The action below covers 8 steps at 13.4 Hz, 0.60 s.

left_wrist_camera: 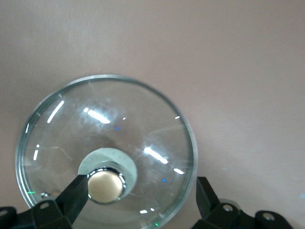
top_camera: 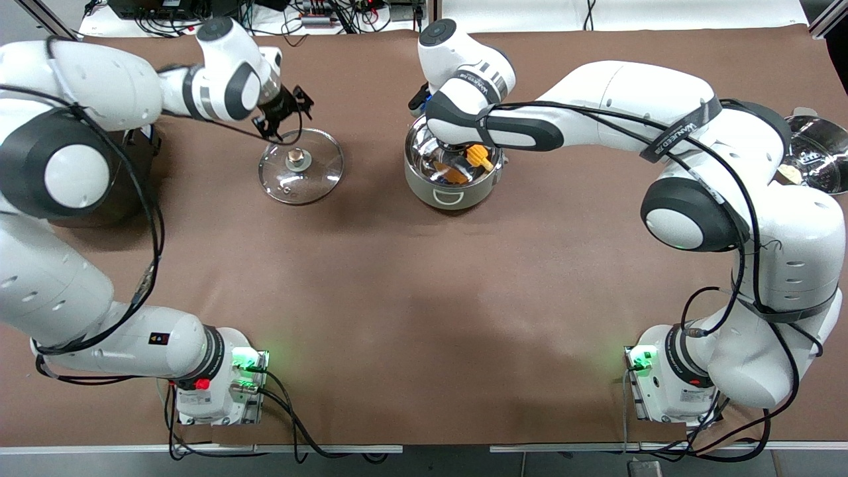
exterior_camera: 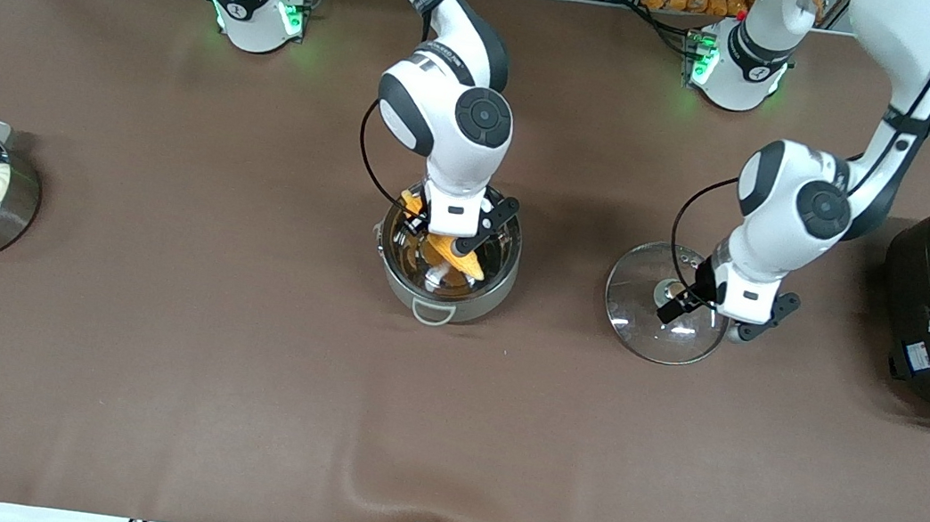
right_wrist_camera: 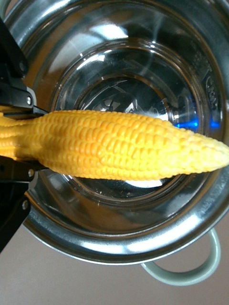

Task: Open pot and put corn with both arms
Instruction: 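Lower the corn into the pot while the left gripper sets the lid down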

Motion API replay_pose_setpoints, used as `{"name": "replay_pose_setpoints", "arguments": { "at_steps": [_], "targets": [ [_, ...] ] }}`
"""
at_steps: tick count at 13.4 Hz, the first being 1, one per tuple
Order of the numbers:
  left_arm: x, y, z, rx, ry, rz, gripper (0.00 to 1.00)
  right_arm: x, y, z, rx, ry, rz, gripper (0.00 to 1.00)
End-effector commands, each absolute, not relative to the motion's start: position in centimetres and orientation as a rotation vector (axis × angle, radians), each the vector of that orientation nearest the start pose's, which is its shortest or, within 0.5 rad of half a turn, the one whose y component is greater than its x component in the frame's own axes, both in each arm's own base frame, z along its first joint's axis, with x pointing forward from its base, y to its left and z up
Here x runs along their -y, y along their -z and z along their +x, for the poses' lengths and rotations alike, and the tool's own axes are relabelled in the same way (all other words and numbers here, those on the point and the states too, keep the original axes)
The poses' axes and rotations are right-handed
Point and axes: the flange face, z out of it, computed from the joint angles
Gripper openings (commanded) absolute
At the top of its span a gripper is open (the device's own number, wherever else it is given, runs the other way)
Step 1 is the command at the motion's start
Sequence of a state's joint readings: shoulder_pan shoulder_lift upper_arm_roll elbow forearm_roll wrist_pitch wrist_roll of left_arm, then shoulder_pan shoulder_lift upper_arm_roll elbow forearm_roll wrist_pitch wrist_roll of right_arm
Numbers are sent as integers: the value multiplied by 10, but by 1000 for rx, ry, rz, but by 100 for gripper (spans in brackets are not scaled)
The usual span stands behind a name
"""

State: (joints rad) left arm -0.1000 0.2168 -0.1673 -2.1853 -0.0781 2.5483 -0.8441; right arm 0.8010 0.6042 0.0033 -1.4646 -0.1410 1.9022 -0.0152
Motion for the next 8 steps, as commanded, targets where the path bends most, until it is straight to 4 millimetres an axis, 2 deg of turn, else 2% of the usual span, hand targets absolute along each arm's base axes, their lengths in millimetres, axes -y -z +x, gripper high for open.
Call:
{"name": "replay_pose_setpoints", "arguments": {
  "at_steps": [1, 2, 3, 6, 8],
  "targets": [
    [147, -361, 561, 953, 167, -3164, 100, -495, -317, 485, 1409, -152, -3036, 22],
    [146, -377, 566, 900, 152, -3171, 100, -495, -317, 485, 1409, -152, -3036, 50],
    [145, -391, 571, 857, 130, -3176, 100, -495, -317, 485, 1396, -150, -3043, 67],
    [133, -428, 581, 766, 63, -3182, 100, -499, -315, 480, 1347, -145, -3070, 88],
    [126, -450, 581, 700, 98, -3200, 100, -499, -315, 480, 1347, -145, -3070, 93]
  ]
}}
